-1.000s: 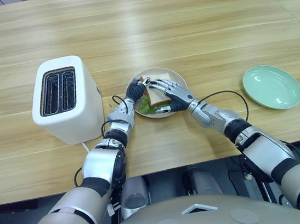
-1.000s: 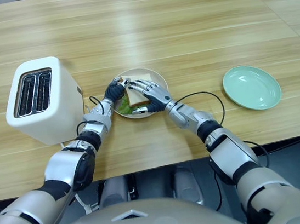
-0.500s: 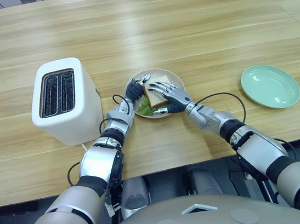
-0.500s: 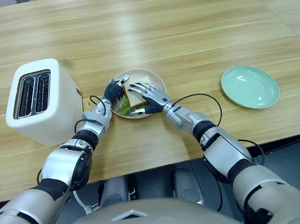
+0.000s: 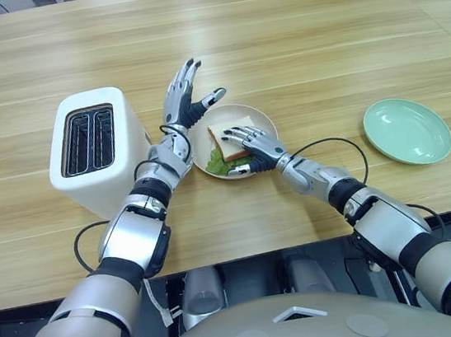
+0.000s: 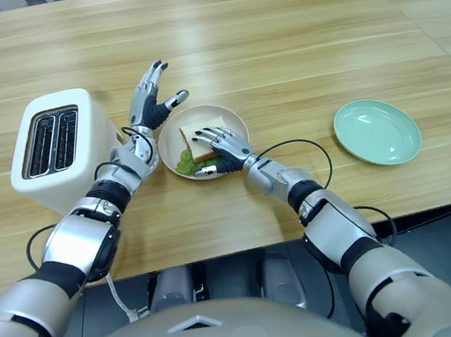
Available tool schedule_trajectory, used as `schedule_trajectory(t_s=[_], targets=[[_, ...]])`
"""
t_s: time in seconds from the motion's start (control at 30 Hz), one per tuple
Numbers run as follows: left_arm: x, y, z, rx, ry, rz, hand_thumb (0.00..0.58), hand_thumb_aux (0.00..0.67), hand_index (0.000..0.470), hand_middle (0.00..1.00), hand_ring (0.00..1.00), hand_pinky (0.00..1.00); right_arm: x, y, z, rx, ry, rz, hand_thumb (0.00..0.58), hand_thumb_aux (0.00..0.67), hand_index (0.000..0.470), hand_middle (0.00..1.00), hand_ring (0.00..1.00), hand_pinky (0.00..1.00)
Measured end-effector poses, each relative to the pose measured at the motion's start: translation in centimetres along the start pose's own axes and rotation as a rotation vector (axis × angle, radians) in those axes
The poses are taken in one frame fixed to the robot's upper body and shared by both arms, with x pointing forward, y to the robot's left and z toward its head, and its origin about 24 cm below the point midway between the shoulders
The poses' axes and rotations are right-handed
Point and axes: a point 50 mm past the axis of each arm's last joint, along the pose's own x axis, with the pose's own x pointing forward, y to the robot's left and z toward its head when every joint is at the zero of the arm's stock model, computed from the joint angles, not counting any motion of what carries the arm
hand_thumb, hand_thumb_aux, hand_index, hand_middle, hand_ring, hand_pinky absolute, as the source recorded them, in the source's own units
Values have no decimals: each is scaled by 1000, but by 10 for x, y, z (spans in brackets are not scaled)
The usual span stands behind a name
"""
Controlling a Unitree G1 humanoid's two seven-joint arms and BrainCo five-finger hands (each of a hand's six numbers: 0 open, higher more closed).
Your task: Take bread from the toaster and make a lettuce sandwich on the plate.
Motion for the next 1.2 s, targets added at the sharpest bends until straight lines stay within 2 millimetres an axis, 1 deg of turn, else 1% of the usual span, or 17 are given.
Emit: schedule_trajectory(t_s=[0.1,0.27,0.33,0.4,0.5,0.57,0.63,0.67,0.7,0.73,0.77,0.8,0.83,0.87,1.0,1.1,1.2], targets=[[-13,7,11,-30,-109,66,0,0,0,0,0,0,-1,0,0,-9,-4,-15,0,0,0,0,0,0],[-44,13,21,-92,-183,81,0,0,0,0,0,0,-4,-5,-3,-36,-11,-72,0,0,0,0,0,0],[-55,18,22,-119,-192,81,0,0,0,0,0,0,-9,-9,-7,-52,-7,-134,0,0,0,0,0,0],[-64,24,22,-186,-196,78,0,0,0,0,0,0,-17,-21,-14,-60,9,-249,0,0,0,0,0,0],[-78,25,21,-298,-191,23,0,0,0,0,0,0,-27,-54,-26,-58,26,-454,0,0,0,0,0,0],[-86,23,20,-344,-184,-13,0,0,0,0,0,0,-33,-64,-27,-25,30,-519,0,0,0,0,0,0],[-100,22,20,-405,-181,-50,0,0,0,0,0,0,-49,-64,-29,41,30,-556,0,0,0,0,0,0],[-105,21,20,-428,-170,-66,374,271,186,43,43,43,-56,-63,-31,68,34,-563,0,0,0,0,0,0],[-110,20,19,-451,-162,-74,531,476,327,655,655,655,-63,-62,-32,93,33,-572,0,0,0,0,0,0],[-114,19,19,-467,-152,-82,531,476,327,655,655,655,-68,-61,-33,117,34,-580,0,0,0,0,0,0],[-119,17,19,-482,-141,-91,580,670,460,1000,1000,1000,-74,-59,-34,139,41,-586,550,518,355,486,486,486],[-122,15,19,-490,-135,-96,580,670,460,1000,1000,1000,-78,-57,-35,152,45,-589,580,670,460,855,855,855],[-126,13,19,-496,-126,-109,580,670,460,1000,1000,1000,-82,-55,-35,167,49,-589,580,670,460,855,855,855],[-130,11,19,-500,-118,-127,580,670,460,1000,1000,1000,-86,-53,-35,180,50,-583,580,670,460,1000,1000,1000],[-146,4,19,-491,-99,-190,580,670,460,1000,1000,1000,-96,-42,-25,226,-1,-521,580,670,460,1000,1000,1000],[-153,0,19,-468,-106,-238,580,670,460,1000,1000,1000,-102,-40,-18,252,-53,-479,580,670,460,1000,1000,1000],[-163,-1,18,-440,-126,-317,580,670,460,1000,1000,1000,-110,-37,-13,319,-95,-407,580,670,460,1000,1000,1000]])
